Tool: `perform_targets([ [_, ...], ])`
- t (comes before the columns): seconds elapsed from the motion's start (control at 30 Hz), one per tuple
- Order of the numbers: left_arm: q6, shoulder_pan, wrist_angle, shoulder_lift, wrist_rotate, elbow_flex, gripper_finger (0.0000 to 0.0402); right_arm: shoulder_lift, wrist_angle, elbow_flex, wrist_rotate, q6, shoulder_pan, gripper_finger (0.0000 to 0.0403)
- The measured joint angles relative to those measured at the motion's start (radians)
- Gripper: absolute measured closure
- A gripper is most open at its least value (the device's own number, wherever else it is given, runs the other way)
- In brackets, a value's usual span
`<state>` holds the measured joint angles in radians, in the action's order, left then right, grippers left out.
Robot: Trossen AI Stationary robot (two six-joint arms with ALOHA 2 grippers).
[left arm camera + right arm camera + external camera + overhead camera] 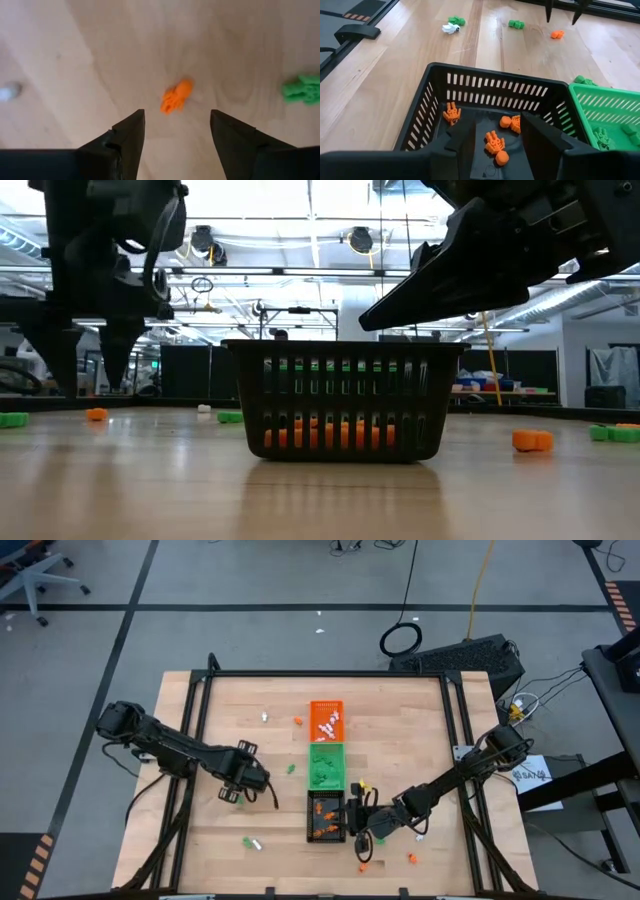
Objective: Sort Halloween decoration
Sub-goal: Put the orange skeleton toy into the black bin
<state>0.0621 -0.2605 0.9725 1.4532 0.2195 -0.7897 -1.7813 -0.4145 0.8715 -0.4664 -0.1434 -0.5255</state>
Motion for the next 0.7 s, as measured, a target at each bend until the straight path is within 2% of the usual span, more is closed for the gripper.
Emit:
perform_targets([
  [0.2,0.138,0.024,-0.095,0.000,-0.028,0.048,0.0187,0.000,0.000,0.000,0.000,-0.001,0.000,0.0261],
  [0.33,0.178,0.055,-0.117,0.001,-0.044,0.077,0.0191,0.000,0.000,0.000,0.001,-0.001,-0.002,0.0261],
  [0.7,0.191,0.124,-0.123,0.001,-0.094,0.078,0.0262,0.000,0.000,0.000,0.000,0.006,-0.007,0.0261],
])
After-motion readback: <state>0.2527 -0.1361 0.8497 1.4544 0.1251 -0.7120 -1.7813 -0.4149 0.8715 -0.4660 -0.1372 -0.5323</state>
